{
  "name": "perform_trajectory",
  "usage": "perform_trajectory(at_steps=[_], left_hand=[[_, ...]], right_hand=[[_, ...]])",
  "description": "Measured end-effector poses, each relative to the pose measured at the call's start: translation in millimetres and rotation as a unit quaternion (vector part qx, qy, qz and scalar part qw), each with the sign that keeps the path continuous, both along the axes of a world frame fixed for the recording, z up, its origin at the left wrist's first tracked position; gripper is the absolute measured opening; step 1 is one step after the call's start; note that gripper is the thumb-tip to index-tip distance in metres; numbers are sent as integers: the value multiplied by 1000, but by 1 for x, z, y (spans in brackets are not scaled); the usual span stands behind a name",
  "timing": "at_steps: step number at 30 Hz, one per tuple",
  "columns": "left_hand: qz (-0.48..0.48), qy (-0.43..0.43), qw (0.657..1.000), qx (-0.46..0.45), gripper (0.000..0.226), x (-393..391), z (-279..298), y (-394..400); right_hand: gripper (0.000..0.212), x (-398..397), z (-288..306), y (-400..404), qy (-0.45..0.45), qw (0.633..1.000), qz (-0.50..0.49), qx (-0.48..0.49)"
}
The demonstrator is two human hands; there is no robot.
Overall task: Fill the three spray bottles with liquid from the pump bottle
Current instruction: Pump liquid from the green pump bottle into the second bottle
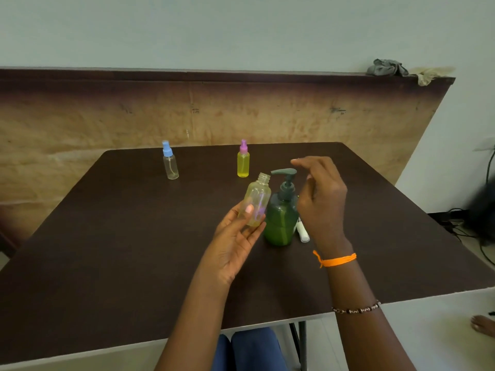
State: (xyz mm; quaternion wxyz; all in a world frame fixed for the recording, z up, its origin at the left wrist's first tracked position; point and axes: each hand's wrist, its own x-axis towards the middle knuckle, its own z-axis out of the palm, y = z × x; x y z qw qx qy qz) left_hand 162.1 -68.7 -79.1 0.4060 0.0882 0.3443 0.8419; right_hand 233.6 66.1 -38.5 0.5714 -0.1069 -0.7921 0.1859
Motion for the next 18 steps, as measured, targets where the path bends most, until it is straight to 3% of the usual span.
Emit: perform_trajectory(at_steps=[7, 13, 18], left_hand=[[5, 21, 1000, -10, 48, -1, 6, 0], [10, 28, 999, -15, 45, -3, 5, -1], [3, 31, 999, -7, 48, -3, 6, 1]], right_hand=[[39, -13, 0, -5, -76, 993, -29, 84], [37, -14, 1, -12, -85, 988, -74, 106], [34, -17, -5, -12, -42, 989, -93, 104]])
